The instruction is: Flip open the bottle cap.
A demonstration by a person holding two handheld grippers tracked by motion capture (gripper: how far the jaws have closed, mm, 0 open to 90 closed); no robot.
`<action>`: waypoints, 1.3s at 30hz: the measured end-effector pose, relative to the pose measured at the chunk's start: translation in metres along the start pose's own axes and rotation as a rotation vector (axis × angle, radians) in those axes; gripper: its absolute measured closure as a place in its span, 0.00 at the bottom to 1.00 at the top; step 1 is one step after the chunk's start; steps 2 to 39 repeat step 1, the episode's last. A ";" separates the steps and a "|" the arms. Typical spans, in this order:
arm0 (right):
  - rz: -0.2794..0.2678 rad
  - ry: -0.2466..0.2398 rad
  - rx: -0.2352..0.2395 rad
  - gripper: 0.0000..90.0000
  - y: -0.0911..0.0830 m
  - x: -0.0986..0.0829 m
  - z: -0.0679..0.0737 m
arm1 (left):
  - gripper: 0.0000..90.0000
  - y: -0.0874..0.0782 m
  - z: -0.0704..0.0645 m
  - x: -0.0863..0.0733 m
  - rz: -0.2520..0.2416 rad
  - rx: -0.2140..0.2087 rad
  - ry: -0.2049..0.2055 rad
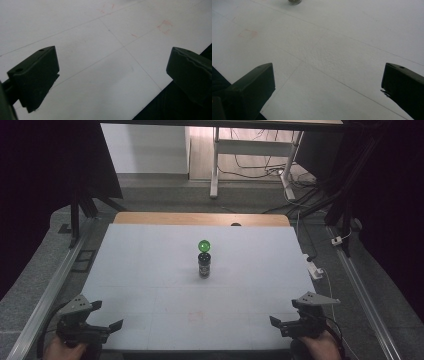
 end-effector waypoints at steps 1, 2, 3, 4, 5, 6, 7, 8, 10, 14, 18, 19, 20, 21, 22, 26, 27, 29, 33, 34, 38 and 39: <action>0.005 -0.002 -0.002 0.00 0.001 0.000 0.000 | 0.00 0.000 0.000 0.000 -0.002 -0.001 -0.001; 0.005 -0.002 -0.002 0.00 0.001 0.000 0.000 | 0.00 0.000 0.000 0.000 -0.002 -0.001 -0.001; 0.005 -0.002 -0.002 0.00 0.001 0.000 0.000 | 0.00 0.000 0.000 0.000 -0.002 -0.001 -0.001; 0.005 -0.002 -0.002 0.00 0.001 0.000 0.000 | 0.00 0.000 0.000 0.000 -0.002 -0.001 -0.001; 0.005 -0.002 -0.002 0.00 0.001 0.000 0.000 | 0.00 0.000 0.000 0.000 -0.002 -0.001 -0.001; 0.005 -0.002 -0.002 0.00 0.001 0.000 0.000 | 0.00 0.000 0.000 0.000 -0.002 -0.001 -0.001; 0.005 -0.002 -0.002 0.00 0.001 0.000 0.000 | 0.00 0.000 0.000 0.000 -0.002 -0.001 -0.001; 0.005 -0.002 -0.002 0.00 0.001 0.000 0.000 | 0.00 0.000 0.000 0.000 -0.002 -0.001 -0.001; 0.005 -0.002 -0.002 0.00 0.001 0.000 0.000 | 0.00 0.000 0.000 0.000 -0.002 -0.001 -0.001; 0.005 -0.002 -0.002 0.00 0.001 0.000 0.000 | 0.00 0.000 0.000 0.000 -0.002 -0.001 -0.001; 0.005 -0.002 -0.002 0.00 0.001 0.000 0.000 | 0.00 0.000 0.000 0.000 -0.002 -0.001 -0.001; 0.005 -0.002 -0.002 0.00 0.001 0.000 0.000 | 0.00 0.000 0.000 0.000 -0.002 -0.001 -0.001; 0.005 -0.002 -0.002 0.00 0.001 0.000 0.000 | 0.00 0.000 0.000 0.000 -0.002 -0.001 -0.001; 0.005 -0.002 -0.002 0.00 0.001 0.000 0.000 | 0.00 0.000 0.000 0.000 -0.002 -0.001 -0.001; 0.005 -0.002 -0.002 0.00 0.001 0.000 0.000 | 0.00 0.000 0.000 0.000 -0.002 -0.001 -0.001; 0.005 -0.002 -0.002 0.00 0.001 0.000 0.000 | 0.00 0.000 0.000 0.000 -0.002 -0.001 -0.001; 0.005 -0.002 -0.002 0.00 0.001 0.000 0.000 | 0.00 0.000 0.000 0.000 -0.002 -0.001 -0.001; 0.005 -0.002 -0.002 0.00 0.001 0.000 0.000 | 0.00 0.000 0.000 0.000 -0.002 -0.001 -0.001; 0.005 -0.002 -0.002 0.00 0.001 0.000 0.000 | 0.00 0.000 0.000 0.000 -0.002 -0.001 -0.001; 0.005 -0.002 -0.002 0.00 0.001 0.000 0.000 | 0.00 0.000 0.000 0.000 -0.002 -0.001 -0.001; 0.005 -0.002 -0.002 0.00 0.001 0.000 0.000 | 0.00 0.000 0.000 0.000 -0.002 -0.001 -0.001; 0.005 -0.002 -0.002 0.00 0.001 0.000 0.000 | 0.00 0.000 0.000 0.000 -0.002 -0.001 -0.001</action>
Point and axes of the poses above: each handheld gripper's, and its own axes: y roughly forward along the jaws, x roughly out of its top, z roughly to its left, the point moved 3 cm from there along y, roughly forward along the jaws, and after that the axes turned 13 degrees about -x, right-handed, at the moved point
